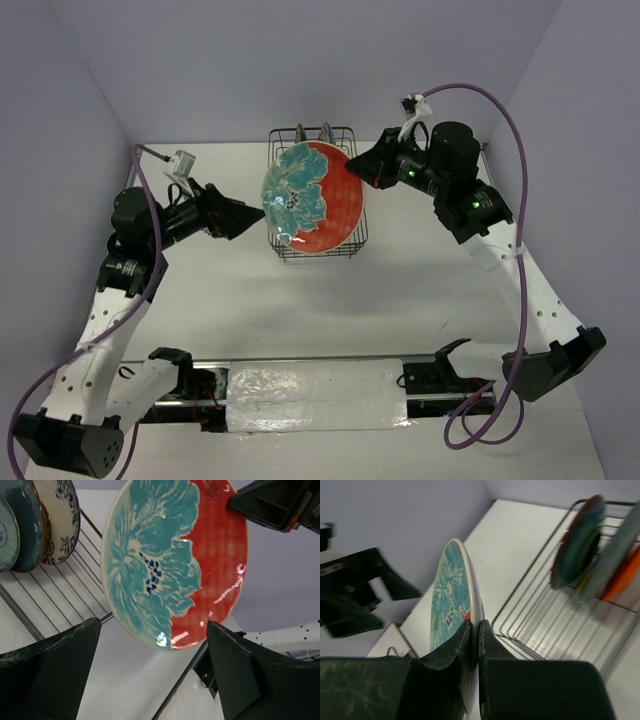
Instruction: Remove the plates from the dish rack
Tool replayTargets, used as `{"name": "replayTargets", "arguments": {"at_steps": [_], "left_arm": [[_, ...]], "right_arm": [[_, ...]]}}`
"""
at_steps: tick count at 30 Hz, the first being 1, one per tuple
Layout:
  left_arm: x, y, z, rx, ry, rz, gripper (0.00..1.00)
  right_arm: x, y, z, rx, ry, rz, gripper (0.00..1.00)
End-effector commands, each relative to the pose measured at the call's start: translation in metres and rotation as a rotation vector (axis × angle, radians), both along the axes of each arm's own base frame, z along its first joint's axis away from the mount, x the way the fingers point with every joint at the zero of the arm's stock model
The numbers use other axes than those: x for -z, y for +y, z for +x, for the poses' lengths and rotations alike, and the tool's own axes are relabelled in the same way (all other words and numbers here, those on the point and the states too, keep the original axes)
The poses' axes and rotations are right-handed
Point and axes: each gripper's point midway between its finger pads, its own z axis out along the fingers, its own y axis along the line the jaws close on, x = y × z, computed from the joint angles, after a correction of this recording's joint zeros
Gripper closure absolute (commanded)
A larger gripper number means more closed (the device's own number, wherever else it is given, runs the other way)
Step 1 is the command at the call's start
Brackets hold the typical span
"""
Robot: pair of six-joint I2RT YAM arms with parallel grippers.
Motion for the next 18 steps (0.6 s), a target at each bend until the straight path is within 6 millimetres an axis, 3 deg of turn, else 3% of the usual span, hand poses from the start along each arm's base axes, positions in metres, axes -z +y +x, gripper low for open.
{"name": "replayTargets", "arguments": {"at_steps": [1, 4, 9, 12, 15, 16, 17, 18], "left_arm": [[0.009, -0.01, 0.002, 0.082, 0.021, 0.021, 0.0], [0.029, -0.008, 0.01, 0.053, 0.076, 0.064, 0.01], [0.045, -0.01, 0.017, 0.045, 0.119, 0.064, 0.01], [0.044, -0.016, 0.018, 0.078, 0.109, 0.035, 0.15], [0.03, -0.025, 0.009, 0.146, 0.073, -0.027, 0.66], [0.02, -0.028, 0.006, 0.169, 0.043, -0.059, 0.9], [0.014, -0.028, 0.005, 0.167, 0.028, -0.07, 1.0], [0.01, -0.026, 0.005, 0.153, 0.022, -0.077, 1.0]], "right_arm": [[-0.104, 0.023, -0.044, -0.243, -0.29, 0.276, 1.0], [-0.095, 0.03, -0.042, -0.283, -0.272, 0.295, 1.0], [-0.091, 0.038, -0.041, -0.33, -0.258, 0.325, 1.0], [-0.085, 0.043, -0.04, -0.346, -0.241, 0.333, 1.0], [-0.073, 0.049, -0.034, -0.337, -0.216, 0.315, 1.0], [-0.067, 0.049, -0.031, -0.332, -0.21, 0.306, 1.0], [-0.063, 0.05, -0.03, -0.328, -0.201, 0.302, 1.0], [-0.059, 0.049, -0.026, -0.31, -0.192, 0.298, 1.0]]}}
